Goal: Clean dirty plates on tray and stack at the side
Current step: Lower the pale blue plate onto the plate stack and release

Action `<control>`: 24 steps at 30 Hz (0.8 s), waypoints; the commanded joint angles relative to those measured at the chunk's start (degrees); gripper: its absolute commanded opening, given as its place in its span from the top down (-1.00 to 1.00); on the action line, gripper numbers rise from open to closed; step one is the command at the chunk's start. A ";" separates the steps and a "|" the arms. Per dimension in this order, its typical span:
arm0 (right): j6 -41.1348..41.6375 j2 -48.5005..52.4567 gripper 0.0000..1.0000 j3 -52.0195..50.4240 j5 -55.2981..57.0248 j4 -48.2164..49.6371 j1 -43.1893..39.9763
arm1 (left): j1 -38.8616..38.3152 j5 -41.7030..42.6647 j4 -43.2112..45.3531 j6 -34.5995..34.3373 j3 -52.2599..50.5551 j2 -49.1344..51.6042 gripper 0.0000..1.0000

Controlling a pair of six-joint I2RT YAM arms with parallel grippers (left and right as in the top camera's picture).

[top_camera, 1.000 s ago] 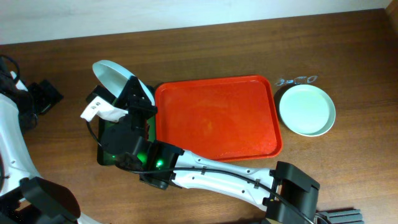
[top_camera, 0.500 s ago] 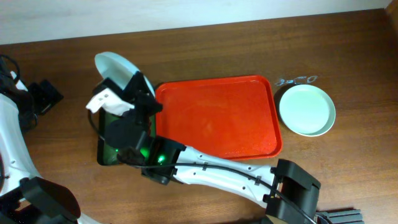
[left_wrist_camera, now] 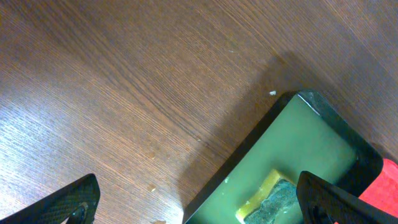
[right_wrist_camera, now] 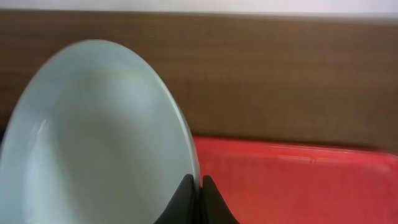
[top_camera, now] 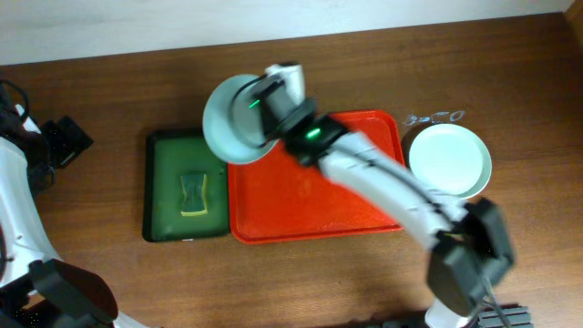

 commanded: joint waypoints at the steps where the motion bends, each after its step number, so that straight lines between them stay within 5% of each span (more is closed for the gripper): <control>1: 3.48 -10.54 0.92 0.35 -19.41 -8.79 -14.10 | 0.09 0.35 -0.04 -0.57 0.81 -0.87 -0.99; 5: 2.82 -13.07 0.92 0.31 -20.13 -26.82 -36.33 | 0.09 0.37 -0.04 -0.57 0.81 -0.87 -0.98; 10: -0.24 -8.35 0.92 -2.89 -20.17 -36.39 -60.06 | 0.09 0.35 -0.04 -0.57 0.81 -0.87 -0.98; 18: -0.24 -6.51 0.92 -15.43 -20.22 -27.43 -66.10 | 0.09 0.35 -0.04 -0.57 0.81 -0.87 -0.99; 21: -7.65 -6.51 -0.35 -15.80 -23.56 -27.56 -65.79 | 0.09 0.35 -0.04 -0.57 0.81 -0.87 -0.99; 22: -10.10 -6.54 -0.45 -15.78 -25.20 -28.57 -65.79 | 0.09 0.35 -0.04 -0.57 0.81 -0.87 -0.98; 24: -10.78 -6.95 -0.34 -15.67 -25.38 -30.67 -65.40 | 0.09 0.35 -0.02 -0.57 0.81 -0.87 -0.98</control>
